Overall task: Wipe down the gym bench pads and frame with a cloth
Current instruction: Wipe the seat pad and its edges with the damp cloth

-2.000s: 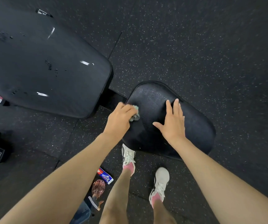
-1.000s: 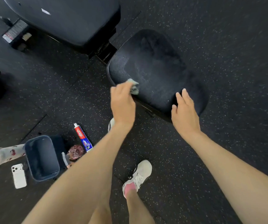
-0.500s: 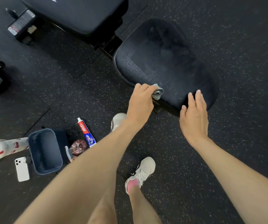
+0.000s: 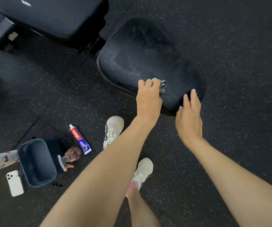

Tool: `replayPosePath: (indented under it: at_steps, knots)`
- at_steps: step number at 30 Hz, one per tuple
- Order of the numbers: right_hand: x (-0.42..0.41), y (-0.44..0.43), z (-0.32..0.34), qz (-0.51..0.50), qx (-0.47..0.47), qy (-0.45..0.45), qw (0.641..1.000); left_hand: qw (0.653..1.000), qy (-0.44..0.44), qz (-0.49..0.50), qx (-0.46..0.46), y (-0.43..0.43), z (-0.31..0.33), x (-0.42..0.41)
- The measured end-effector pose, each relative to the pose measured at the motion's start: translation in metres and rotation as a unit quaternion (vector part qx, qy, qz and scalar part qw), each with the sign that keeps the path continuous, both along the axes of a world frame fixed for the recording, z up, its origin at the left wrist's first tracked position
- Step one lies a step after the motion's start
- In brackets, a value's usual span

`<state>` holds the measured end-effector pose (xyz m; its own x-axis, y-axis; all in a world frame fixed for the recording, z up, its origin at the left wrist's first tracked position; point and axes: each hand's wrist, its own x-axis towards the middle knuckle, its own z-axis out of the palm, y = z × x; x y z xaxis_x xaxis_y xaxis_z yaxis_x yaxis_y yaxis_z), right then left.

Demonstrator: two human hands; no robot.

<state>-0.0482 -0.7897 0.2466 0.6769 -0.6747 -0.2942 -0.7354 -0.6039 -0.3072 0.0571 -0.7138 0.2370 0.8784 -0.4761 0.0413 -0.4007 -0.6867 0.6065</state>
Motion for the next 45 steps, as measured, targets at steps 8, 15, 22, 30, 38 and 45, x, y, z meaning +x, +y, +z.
replayPosePath:
  at_steps: [8,15,22,30,38,45]
  knots:
    - [-0.012,-0.004,-0.007,0.017,-0.077,-0.028,0.996,0.999,0.0,-0.053,-0.014,0.038,0.007,0.037]
    - [-0.024,0.0,-0.014,-0.006,-0.06,-0.063,0.996,1.0,-0.026,0.002,-0.004,-0.007,-0.003,-0.006]
    - [-0.04,-0.012,0.005,-0.05,0.039,-0.064,0.996,0.979,-0.03,-0.2,-0.01,-0.024,-0.006,-0.06]
    - [-0.031,0.009,0.009,0.052,0.015,-0.071,0.996,0.964,-0.16,-0.21,0.029,0.051,-0.013,0.011]
    - [-0.017,0.036,-0.008,0.034,-0.024,-0.045,0.998,0.991,-0.093,0.076,0.062,0.094,-0.007,0.065]
    - [-0.028,0.036,-0.013,0.005,-0.027,-0.061,0.998,0.996,-0.015,0.078,-0.043,0.046,-0.025,-0.033]
